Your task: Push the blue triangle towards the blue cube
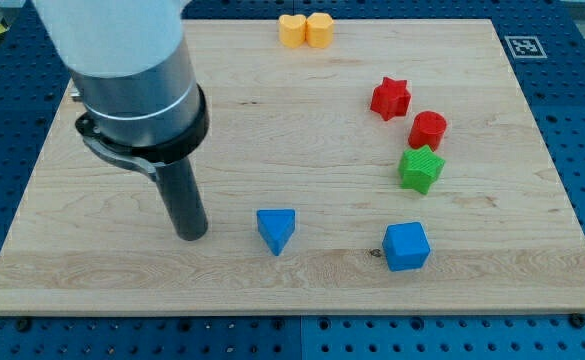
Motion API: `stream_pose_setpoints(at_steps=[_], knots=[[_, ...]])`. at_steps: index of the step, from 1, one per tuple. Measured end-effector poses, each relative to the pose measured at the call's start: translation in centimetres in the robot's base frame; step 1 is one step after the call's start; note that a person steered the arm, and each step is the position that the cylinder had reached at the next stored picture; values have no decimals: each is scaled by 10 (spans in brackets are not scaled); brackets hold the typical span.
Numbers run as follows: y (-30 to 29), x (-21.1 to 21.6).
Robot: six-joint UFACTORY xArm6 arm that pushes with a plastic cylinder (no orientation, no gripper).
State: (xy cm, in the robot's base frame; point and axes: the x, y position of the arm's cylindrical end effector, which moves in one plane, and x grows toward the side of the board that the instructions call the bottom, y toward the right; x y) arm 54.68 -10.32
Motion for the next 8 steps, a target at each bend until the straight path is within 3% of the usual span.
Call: stream_pose_setpoints(at_steps=[8], knots=[[88,1]])
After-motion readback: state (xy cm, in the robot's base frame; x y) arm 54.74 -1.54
